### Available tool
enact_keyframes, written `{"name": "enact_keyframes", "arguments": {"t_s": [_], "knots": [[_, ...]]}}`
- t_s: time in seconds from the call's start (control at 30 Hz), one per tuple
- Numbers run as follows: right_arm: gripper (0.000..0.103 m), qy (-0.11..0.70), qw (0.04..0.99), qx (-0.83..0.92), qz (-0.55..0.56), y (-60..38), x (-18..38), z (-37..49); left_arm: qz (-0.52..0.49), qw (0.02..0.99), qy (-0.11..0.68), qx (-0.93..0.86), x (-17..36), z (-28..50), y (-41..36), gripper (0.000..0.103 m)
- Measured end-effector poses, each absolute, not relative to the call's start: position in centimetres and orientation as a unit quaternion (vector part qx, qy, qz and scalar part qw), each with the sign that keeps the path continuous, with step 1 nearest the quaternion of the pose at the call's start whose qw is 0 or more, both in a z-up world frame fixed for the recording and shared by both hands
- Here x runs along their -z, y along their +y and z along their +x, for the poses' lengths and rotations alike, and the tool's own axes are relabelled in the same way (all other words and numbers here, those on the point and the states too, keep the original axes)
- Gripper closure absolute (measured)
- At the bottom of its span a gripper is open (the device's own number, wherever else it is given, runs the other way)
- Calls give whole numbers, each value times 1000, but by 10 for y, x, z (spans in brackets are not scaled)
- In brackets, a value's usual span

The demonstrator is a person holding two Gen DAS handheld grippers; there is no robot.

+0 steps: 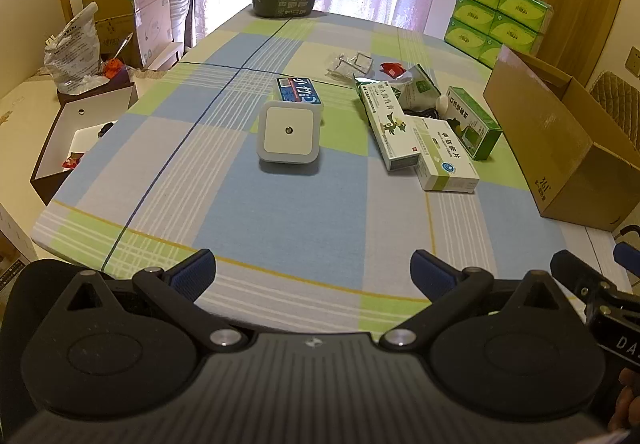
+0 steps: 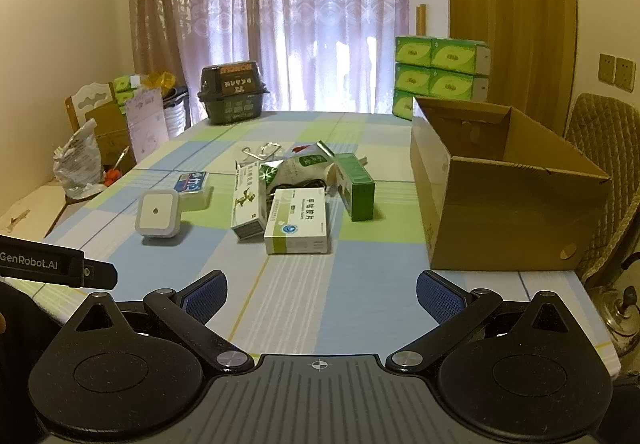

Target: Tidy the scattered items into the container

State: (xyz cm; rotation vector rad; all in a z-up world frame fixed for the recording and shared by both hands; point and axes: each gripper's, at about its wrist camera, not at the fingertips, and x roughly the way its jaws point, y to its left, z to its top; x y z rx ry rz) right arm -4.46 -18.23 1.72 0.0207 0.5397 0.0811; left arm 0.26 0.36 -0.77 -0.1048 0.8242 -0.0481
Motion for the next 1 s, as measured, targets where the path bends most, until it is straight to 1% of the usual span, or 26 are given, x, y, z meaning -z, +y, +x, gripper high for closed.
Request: {"name": "enact_keyframes", "arguments": {"t_s": [0.57, 0.83, 1.0], "knots": [[0, 261, 965, -33, 13, -181, -18, -43, -56, 914, 400, 31, 5, 2, 6, 1], [0, 288, 957, -30, 6, -189, -11, -26, -33, 921, 385, 50, -4, 9, 6, 1], [0, 298, 953, -47, 6, -191, -11, -7, -29, 920, 389, 46, 0, 27, 11, 1]]}}
